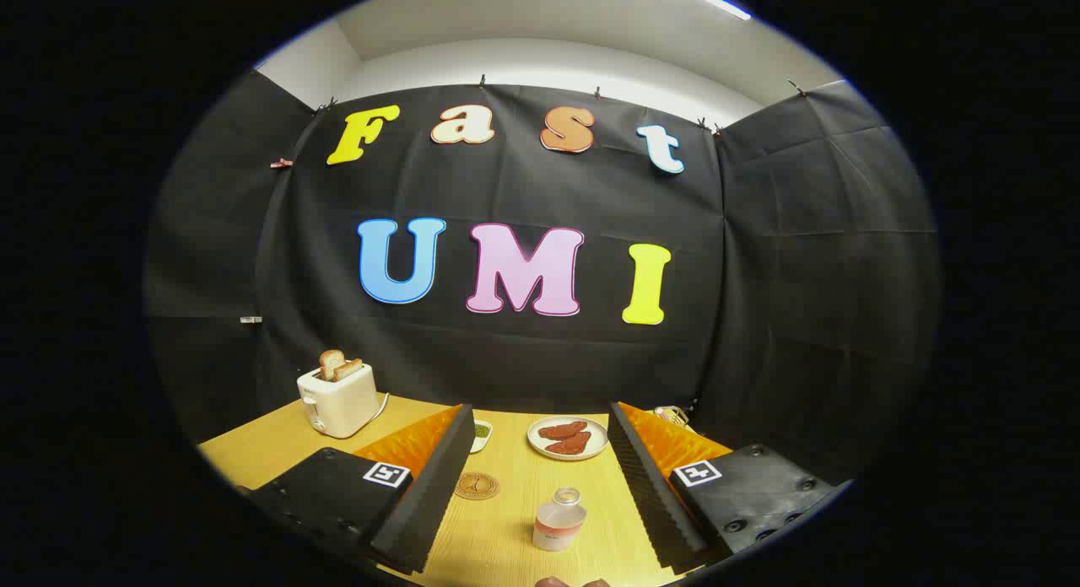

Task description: Take the bottle from table, then pour the juice into the cup, finally place the bottle on the coaster

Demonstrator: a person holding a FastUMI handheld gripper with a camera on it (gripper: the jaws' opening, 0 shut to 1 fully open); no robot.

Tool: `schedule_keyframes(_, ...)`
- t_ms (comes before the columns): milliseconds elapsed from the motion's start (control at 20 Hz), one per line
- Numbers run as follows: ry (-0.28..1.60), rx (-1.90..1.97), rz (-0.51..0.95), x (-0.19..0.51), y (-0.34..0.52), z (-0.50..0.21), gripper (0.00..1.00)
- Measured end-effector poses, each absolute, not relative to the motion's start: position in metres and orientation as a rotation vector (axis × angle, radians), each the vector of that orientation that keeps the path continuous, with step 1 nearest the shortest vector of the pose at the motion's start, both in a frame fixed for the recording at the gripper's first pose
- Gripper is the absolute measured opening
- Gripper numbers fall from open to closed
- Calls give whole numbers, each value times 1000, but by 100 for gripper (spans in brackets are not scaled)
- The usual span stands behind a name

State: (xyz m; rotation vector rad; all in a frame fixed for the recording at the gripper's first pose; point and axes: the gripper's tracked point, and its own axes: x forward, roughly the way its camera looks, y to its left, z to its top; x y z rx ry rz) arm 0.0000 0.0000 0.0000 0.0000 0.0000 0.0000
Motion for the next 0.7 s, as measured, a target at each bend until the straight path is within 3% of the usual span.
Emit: schedule_keyframes(700, 58, 1, 8, 13, -23, -27, 97)
